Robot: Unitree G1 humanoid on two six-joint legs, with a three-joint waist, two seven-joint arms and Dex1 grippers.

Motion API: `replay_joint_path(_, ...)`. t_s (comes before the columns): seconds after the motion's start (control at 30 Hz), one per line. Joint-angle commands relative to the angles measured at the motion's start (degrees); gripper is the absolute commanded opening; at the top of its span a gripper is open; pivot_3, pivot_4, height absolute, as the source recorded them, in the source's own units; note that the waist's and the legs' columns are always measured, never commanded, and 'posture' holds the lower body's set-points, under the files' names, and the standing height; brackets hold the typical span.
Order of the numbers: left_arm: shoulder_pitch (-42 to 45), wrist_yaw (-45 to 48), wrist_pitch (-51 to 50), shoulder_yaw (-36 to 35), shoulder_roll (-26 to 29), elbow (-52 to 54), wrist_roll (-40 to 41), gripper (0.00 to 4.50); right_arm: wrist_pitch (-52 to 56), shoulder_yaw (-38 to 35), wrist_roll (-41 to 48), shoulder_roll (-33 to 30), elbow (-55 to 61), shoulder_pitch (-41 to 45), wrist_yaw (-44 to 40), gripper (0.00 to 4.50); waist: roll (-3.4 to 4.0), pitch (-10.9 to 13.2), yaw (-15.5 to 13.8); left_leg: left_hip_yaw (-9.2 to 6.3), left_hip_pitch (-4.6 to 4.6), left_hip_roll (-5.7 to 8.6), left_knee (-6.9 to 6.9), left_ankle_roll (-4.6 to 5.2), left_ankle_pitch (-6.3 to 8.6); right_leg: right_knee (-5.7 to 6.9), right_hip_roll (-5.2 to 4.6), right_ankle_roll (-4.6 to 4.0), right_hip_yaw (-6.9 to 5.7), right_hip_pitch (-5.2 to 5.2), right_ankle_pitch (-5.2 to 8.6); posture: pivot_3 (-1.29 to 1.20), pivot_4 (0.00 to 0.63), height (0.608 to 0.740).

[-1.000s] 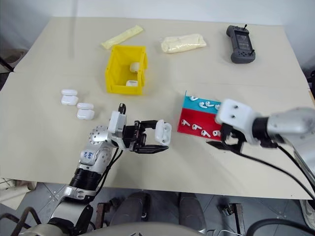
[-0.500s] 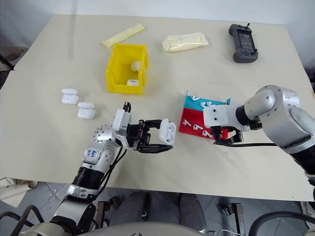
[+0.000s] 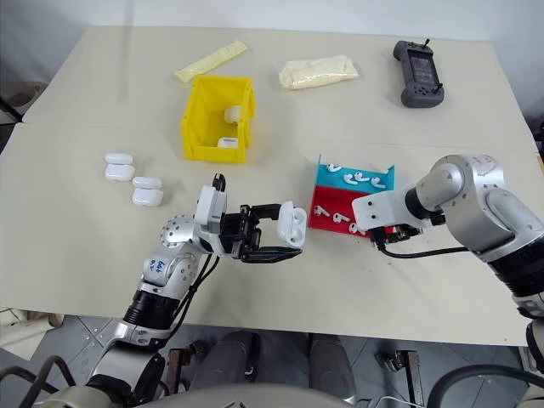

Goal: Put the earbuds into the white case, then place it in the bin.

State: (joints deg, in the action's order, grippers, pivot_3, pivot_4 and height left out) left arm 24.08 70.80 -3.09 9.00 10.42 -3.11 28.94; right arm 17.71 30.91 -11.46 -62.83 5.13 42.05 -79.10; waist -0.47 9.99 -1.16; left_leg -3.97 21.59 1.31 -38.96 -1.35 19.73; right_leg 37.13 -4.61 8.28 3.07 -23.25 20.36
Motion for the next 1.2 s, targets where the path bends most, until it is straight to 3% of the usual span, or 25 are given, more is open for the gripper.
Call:
replay_joint_path(0.03,-0.15,-0.31,-0.17,-0.1,-0.01,2.04,0.98,2.82,-0.78,-2.77,-0.74,0.36,1.02,0.07,-1.09,2.63,0.0,0.0,0.0,0.0,0.0,0.0,0.0,0.0,0.0,0.01,0.0,0.0,0.01,-0.01,0.0,0.0,0.15,0.74)
replay_joint_path(0.17,-0.01,-0.53,-0.27,-0.32,0.07,2.04,0.99,2.82,-0.69,-3.23,-0.72,0.24,2.26,-0.77,-2.04,2.63,0.0,0.0,-0.03,0.01,0.02,0.01,-0.02,0.0,0.0,0.03,0.01,0.0,0.03,-0.04,0.0,0.0,0.15,0.74)
replay_joint_path(0.23,0.03,-0.61,-0.35,-0.37,0.08,2.04,1.01,2.82,-0.91,-3.59,-1.0,0.38,2.36,-0.99,-2.13,2.29,0.0,0.0,-0.03,0.01,0.03,0.01,-0.02,0.0,0.0,0.03,0.01,0.0,0.03,-0.04,0.0,0.0,0.15,0.74)
replay_joint_path(0.77,-0.07,-0.89,-0.7,-0.51,0.01,2.14,1.16,2.82,-8.47,-4.16,-5.5,1.18,-0.71,-0.46,-3.13,2.29,0.0,0.0,0.01,0.06,0.04,0.02,-0.02,0.0,0.0,0.12,0.02,0.0,0.1,-0.12,0.0,0.0,0.15,0.74)
replay_joint_path(0.9,-0.07,-0.93,-0.75,-0.6,0.06,2.14,1.19,2.82,-8.75,-4.31,-5.8,1.43,-0.88,-0.7,-3.69,1.44,0.0,0.0,0.1,0.07,0.04,0.02,-0.03,0.0,0.0,0.18,0.03,0.0,0.13,-0.16,0.0,0.0,0.15,0.74)
replay_joint_path(1.2,0.06,-0.75,-0.84,-0.73,0.12,1.95,1.37,2.82,-8.46,-4.83,-6.13,2.0,-0.45,-1.22,-3.58,1.44,0.0,0.0,0.15,0.07,0.04,0.02,-0.05,-0.01,0.0,0.21,0.03,0.0,0.14,-0.18,0.0,0.0,0.15,0.74)
